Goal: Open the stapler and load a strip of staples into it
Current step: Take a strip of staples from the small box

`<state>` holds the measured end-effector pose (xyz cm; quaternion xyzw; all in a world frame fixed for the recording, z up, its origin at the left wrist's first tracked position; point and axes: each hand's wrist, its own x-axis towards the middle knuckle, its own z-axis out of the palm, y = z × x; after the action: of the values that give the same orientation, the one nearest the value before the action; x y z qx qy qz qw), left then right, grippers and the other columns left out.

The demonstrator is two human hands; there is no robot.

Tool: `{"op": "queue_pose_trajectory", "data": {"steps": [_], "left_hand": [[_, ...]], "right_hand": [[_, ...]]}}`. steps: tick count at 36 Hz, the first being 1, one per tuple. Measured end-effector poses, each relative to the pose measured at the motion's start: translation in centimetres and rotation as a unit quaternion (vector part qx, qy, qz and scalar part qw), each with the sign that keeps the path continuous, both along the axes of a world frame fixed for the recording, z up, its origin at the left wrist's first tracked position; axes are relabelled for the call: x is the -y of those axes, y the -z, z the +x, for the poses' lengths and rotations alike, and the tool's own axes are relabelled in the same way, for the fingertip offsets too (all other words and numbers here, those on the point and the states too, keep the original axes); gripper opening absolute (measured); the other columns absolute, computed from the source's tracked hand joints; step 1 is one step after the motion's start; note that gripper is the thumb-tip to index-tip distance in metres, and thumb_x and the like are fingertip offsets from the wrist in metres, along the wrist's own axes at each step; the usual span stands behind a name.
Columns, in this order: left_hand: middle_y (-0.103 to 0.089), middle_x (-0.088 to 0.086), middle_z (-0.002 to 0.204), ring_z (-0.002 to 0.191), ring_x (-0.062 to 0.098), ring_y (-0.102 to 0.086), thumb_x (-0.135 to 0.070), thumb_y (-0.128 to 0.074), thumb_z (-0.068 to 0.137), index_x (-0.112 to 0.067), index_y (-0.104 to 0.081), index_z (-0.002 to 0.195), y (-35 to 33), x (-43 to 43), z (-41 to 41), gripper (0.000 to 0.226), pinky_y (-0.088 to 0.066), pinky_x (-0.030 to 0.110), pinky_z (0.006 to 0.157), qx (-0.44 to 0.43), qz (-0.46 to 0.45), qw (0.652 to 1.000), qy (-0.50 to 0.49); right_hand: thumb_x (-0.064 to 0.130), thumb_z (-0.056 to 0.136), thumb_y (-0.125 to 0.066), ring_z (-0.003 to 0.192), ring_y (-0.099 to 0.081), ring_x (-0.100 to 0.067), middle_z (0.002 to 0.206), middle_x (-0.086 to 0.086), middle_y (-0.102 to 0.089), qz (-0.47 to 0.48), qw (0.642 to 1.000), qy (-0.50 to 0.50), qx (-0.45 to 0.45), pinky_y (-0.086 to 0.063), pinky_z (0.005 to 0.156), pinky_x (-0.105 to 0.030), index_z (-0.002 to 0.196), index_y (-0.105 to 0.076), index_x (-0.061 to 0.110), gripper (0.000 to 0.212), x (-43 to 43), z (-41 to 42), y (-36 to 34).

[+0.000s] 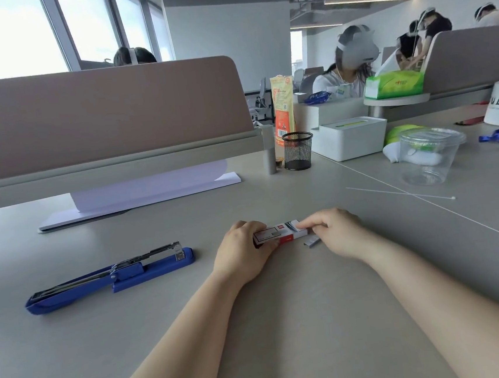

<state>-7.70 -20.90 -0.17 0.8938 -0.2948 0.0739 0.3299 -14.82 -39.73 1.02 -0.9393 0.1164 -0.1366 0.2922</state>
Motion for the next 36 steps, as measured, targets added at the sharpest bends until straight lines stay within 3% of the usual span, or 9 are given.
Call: {"op": "queue_pose_trajectory", "data": {"steps": [4, 10, 15, 18, 21, 25, 28, 32, 36], "left_hand": [[-0.059, 0.002, 0.108, 0.099, 0.021, -0.056, -0.044, -0.065, 0.078, -0.024, -0.062, 0.109, 0.0, 0.0, 0.1, 0.037, -0.046, 0.032, 0.087, -0.006, -0.004, 1.000, -0.004], [-0.059, 0.003, 0.106, 0.097, 0.022, -0.056, -0.045, -0.067, 0.077, -0.022, -0.063, 0.106, -0.1, 0.1, 0.1, 0.037, -0.046, 0.033, 0.084, -0.006, -0.007, 1.000, -0.006], [-0.060, 0.002, 0.105, 0.097, 0.022, -0.056, -0.043, -0.068, 0.076, -0.023, -0.063, 0.105, 0.1, 0.2, 0.3, 0.036, -0.046, 0.032, 0.084, -0.007, -0.011, 1.000, -0.008], [-0.060, 0.003, 0.105, 0.098, 0.022, -0.056, -0.043, -0.067, 0.076, -0.023, -0.063, 0.106, 0.2, 0.1, 0.3, 0.037, -0.047, 0.032, 0.084, -0.007, -0.009, 1.000, -0.006], [-0.059, 0.003, 0.111, 0.103, 0.023, -0.055, -0.044, -0.065, 0.078, -0.025, -0.062, 0.112, 0.3, 0.2, 0.4, 0.039, -0.045, 0.030, 0.086, -0.004, 0.001, 1.000, 0.000], [-0.050, 0.003, 0.131, 0.121, 0.022, -0.048, -0.049, -0.065, 0.077, -0.024, -0.047, 0.132, 0.2, 0.2, 0.2, 0.063, -0.039, 0.030, 0.099, -0.005, 0.006, 1.000, 0.001], [-0.045, 0.005, 0.136, 0.126, 0.022, -0.044, -0.047, -0.065, 0.079, -0.022, -0.040, 0.136, -0.3, 0.0, 0.0, 0.067, -0.035, 0.030, 0.104, -0.020, -0.019, 1.000, -0.001], [-0.045, 0.004, 0.138, 0.128, 0.022, -0.043, -0.042, -0.061, 0.083, -0.022, -0.044, 0.134, -1.2, -1.0, -0.5, 0.057, -0.034, 0.031, 0.106, -0.013, -0.047, 0.999, -0.024], [-0.049, 0.002, 0.134, 0.122, 0.019, -0.047, -0.039, -0.060, 0.085, -0.021, -0.048, 0.129, -1.8, -2.7, -1.6, 0.049, -0.039, 0.030, 0.099, 0.002, -0.078, 0.995, -0.054]], "right_hand": [[0.007, 0.085, -0.040, 0.114, -0.053, -0.021, 0.118, 0.001, -0.067, -0.023, 0.999, -0.031, 0.005, -0.043, 0.097, -0.034, 0.105, -0.068, 0.034, 0.044, -0.8, 0.2, 0.1], [0.015, 0.084, -0.040, 0.102, -0.061, -0.025, 0.111, -0.004, -0.068, 0.014, 0.999, -0.045, 0.001, -0.050, 0.091, -0.036, 0.101, -0.066, 0.038, 0.039, -1.0, 0.7, 0.5], [0.007, 0.085, -0.041, 0.102, -0.062, -0.020, 0.112, 0.006, -0.070, 0.040, 0.997, -0.058, 0.013, -0.049, 0.092, -0.036, 0.105, -0.064, 0.030, 0.039, -1.8, 0.4, 0.2], [0.014, 0.084, -0.050, 0.105, -0.061, -0.016, 0.111, 0.009, -0.070, 0.049, 0.997, -0.062, 0.020, -0.048, 0.095, -0.038, 0.104, -0.064, 0.031, 0.029, -1.7, 0.2, 0.1], [0.024, 0.082, -0.059, 0.111, -0.058, -0.016, 0.112, 0.011, -0.069, 0.019, 0.998, -0.054, 0.027, -0.045, 0.099, -0.039, 0.105, -0.064, 0.032, 0.025, -1.4, 0.0, 0.0], [0.037, 0.074, -0.069, 0.114, -0.055, -0.010, 0.115, 0.013, -0.065, 0.013, 0.997, -0.072, -0.025, -0.042, 0.102, -0.035, 0.103, -0.063, 0.038, 0.030, -0.1, -0.9, -0.9], [0.027, 0.074, -0.073, 0.109, -0.056, -0.008, 0.114, 0.008, -0.063, 0.028, 0.992, -0.108, -0.064, -0.041, 0.099, -0.026, 0.106, -0.065, 0.031, 0.034, 0.9, -1.7, -1.1], [0.017, 0.080, -0.069, 0.101, -0.059, -0.014, 0.104, 0.000, -0.064, 0.001, 0.991, -0.130, -0.031, -0.044, 0.098, -0.032, 0.090, -0.069, 0.029, 0.015, 1.2, -2.0, -0.8], [0.014, 0.085, -0.060, 0.089, -0.060, -0.020, 0.087, 0.003, -0.060, -0.021, 0.994, -0.109, -0.004, -0.046, 0.084, -0.033, 0.074, -0.062, 0.031, 0.021, 0.4, -1.9, -0.8]]}}
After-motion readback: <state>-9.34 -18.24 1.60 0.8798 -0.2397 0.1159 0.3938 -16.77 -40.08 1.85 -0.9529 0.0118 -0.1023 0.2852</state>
